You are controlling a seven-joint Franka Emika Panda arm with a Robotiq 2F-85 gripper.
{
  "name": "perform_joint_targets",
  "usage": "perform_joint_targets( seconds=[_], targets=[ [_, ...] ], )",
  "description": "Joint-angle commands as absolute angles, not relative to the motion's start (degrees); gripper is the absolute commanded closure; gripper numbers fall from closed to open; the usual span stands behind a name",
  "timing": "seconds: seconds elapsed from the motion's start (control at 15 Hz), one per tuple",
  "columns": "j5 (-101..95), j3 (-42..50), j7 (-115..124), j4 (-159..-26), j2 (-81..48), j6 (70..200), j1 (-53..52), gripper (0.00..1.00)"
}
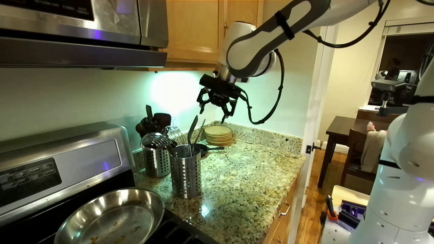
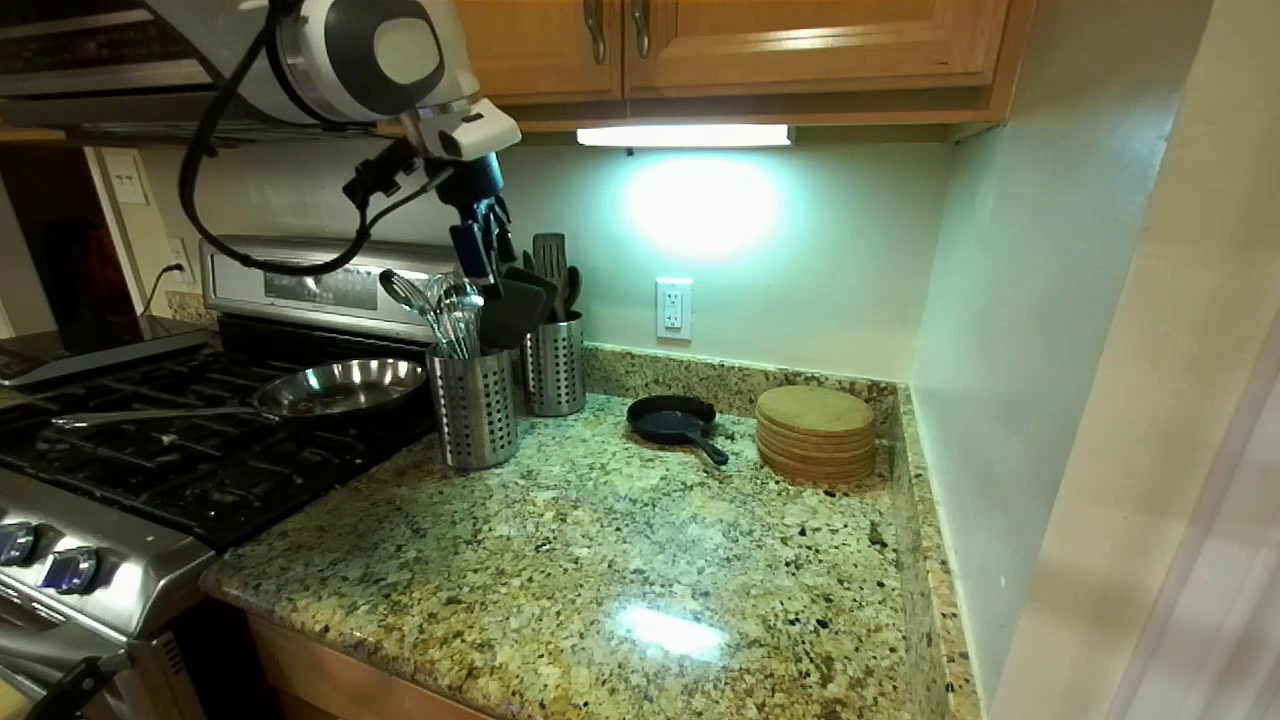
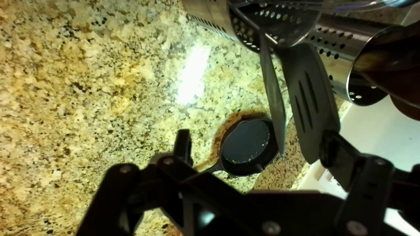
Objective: Put the spatula on the counter
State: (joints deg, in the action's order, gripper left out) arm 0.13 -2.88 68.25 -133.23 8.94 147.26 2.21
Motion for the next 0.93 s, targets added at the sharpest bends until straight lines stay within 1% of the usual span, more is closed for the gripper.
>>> perform_joint_targets(
  seconds=[0.0,0.07,0.27,0.33,0.4,0.47,0.6,0.67,0.73,0.8,0.87],
  targets=[
    [2.58,-2.17,65.57,-133.16,7.94,146.75,2.11,0.01],
    [2.79,-2.13,65.29,-133.11,7.58,146.68,2.11,0.06],
    [2.89,-1.97,65.17,-133.11,6.45,147.30,2.18,0.30],
    [2.95,-1.91,65.08,-133.12,6.03,147.67,2.15,0.32],
    [3.47,-1.83,64.58,-132.93,5.40,148.01,1.99,0.37],
    [3.80,-1.80,64.24,-132.80,5.07,148.07,1.90,0.38],
    [4.68,-1.82,63.25,-132.50,4.44,148.38,1.72,0.48],
    [5.02,-1.79,62.87,-132.35,4.22,148.48,1.71,0.47],
    [5.29,-1.76,62.60,-132.19,4.03,148.60,1.72,0.44],
    [5.66,-1.73,62.27,-132.03,3.86,148.89,1.72,0.45],
    [5.96,-1.72,61.84,-131.91,3.69,149.16,1.70,0.41]
  ],
)
